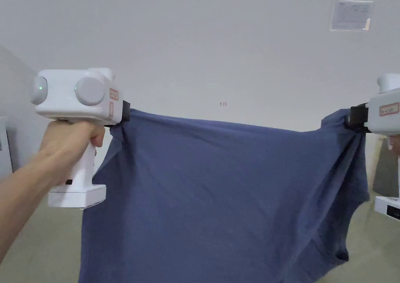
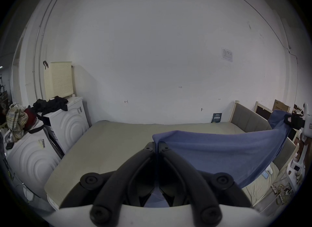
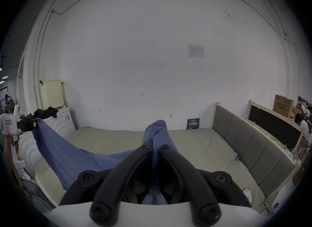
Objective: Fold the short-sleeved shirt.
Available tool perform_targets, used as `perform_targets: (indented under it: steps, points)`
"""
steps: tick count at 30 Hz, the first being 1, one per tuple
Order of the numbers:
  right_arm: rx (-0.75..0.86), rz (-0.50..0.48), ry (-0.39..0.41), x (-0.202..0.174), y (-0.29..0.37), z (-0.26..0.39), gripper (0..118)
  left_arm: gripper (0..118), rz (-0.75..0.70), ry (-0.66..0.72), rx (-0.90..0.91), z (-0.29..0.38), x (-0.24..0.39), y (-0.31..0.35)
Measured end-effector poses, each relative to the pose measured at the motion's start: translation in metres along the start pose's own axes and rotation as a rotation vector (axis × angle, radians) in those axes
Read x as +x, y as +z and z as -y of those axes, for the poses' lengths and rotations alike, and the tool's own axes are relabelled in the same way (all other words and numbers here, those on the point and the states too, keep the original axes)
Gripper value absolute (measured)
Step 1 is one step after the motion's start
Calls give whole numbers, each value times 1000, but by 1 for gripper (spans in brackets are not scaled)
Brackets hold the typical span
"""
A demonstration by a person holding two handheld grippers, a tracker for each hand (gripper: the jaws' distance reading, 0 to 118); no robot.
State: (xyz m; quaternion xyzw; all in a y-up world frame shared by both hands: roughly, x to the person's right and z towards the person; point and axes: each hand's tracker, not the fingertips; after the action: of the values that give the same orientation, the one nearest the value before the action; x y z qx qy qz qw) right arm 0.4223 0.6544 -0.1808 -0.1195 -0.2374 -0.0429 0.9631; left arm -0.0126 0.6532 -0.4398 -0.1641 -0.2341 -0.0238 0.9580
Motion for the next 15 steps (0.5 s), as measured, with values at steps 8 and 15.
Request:
perform_targets:
  steps: [8,15]
  points:
    - [-12,15,15,-14,-27,-5,7,0,-30,25,-11,-2,0,-25]
    - [11,41,52,-21,-61,-37,7,0,-73,15,6,-29,6,-55]
